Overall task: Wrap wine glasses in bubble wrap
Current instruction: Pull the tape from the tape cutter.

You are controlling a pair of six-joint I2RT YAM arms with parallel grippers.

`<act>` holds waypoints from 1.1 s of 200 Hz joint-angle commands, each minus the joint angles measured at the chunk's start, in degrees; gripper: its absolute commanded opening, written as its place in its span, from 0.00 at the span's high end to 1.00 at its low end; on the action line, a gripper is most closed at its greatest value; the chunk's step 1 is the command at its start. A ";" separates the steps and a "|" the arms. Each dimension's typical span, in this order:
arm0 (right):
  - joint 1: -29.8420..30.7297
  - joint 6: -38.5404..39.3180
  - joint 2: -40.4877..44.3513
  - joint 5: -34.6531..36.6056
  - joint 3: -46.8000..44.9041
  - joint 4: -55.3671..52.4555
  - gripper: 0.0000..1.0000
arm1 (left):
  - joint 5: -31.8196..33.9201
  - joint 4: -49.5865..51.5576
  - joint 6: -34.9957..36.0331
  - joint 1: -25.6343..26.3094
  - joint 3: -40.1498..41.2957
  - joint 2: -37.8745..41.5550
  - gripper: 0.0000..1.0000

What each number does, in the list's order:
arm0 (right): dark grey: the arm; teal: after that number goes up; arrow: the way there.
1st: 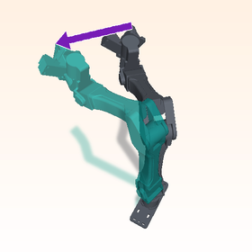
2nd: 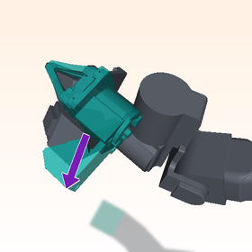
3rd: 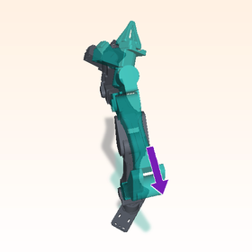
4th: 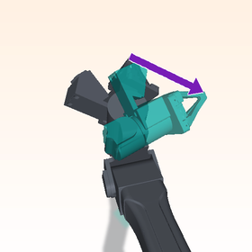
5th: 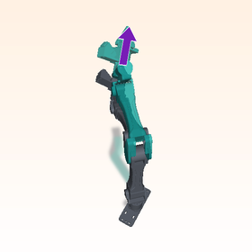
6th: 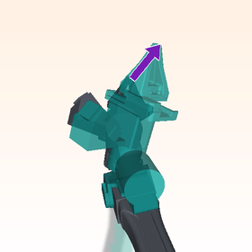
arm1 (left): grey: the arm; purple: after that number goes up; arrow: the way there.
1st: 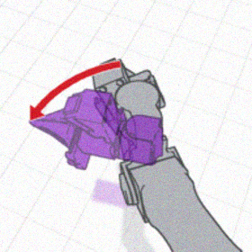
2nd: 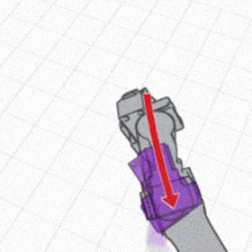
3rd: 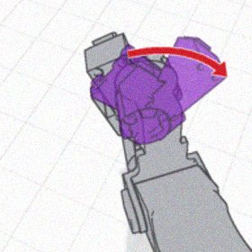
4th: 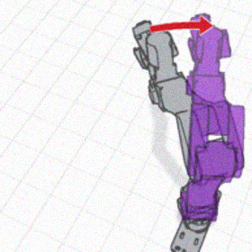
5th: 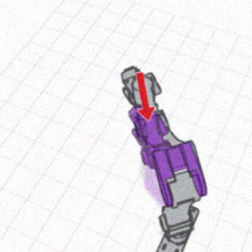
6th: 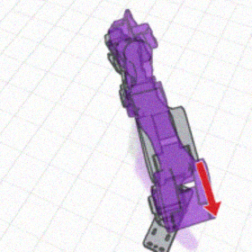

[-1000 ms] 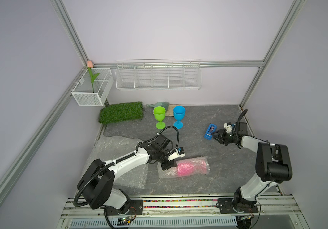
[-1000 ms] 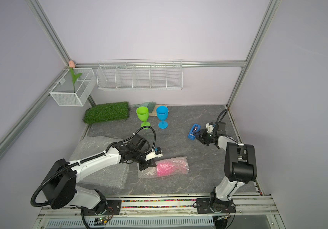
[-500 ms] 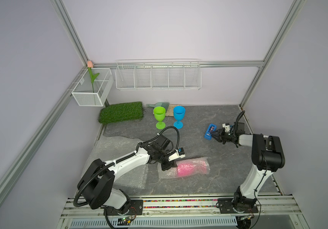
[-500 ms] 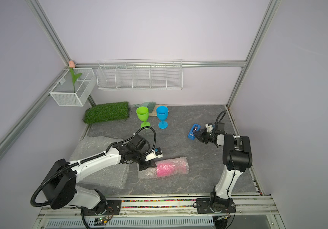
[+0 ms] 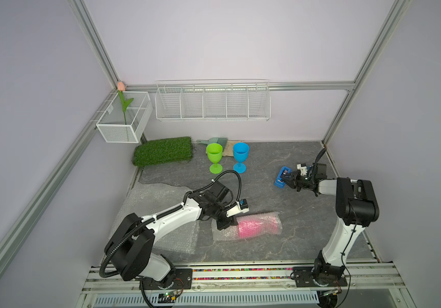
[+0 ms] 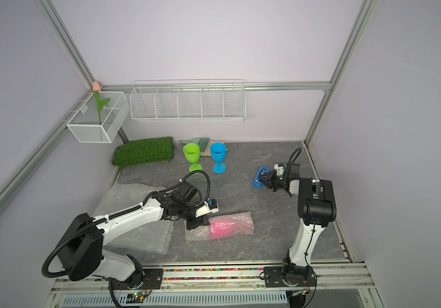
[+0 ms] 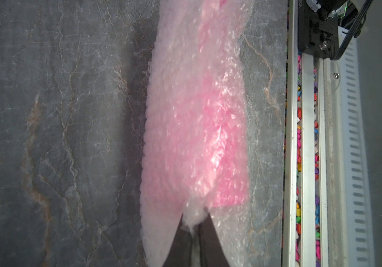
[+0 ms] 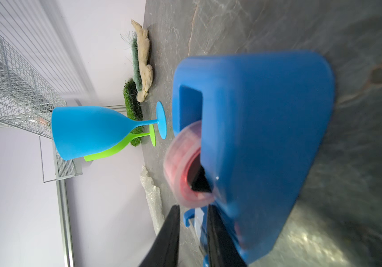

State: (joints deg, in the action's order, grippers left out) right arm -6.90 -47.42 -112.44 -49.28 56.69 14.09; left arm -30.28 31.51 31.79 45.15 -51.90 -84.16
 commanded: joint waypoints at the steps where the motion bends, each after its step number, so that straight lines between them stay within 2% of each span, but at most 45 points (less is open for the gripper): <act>1: 0.48 -1.67 -1.02 -0.47 0.79 0.95 0.78 | -0.61 1.63 1.17 0.47 -1.45 -0.92 0.92; 48: 0.38 -4.26 0.65 -0.95 0.38 2.50 0.93 | -0.67 1.71 1.17 0.46 -1.67 -1.25 0.92; 102: 1.25 -7.67 7.91 -1.65 -1.45 1.40 0.93 | -0.36 2.29 1.08 0.46 -2.06 -1.91 0.92; 147: 4.48 -9.78 15.51 -0.63 -5.97 -0.93 0.93 | -0.46 2.41 0.92 0.56 -2.07 -2.04 0.92; 220: 11.66 -11.16 31.34 4.83 -19.12 -7.47 0.93 | -0.71 2.86 0.99 0.73 -2.55 -2.57 0.93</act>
State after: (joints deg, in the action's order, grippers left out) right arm 3.01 -57.30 -85.54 -46.15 40.82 9.89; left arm -30.30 32.10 31.79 45.41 -53.06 -85.54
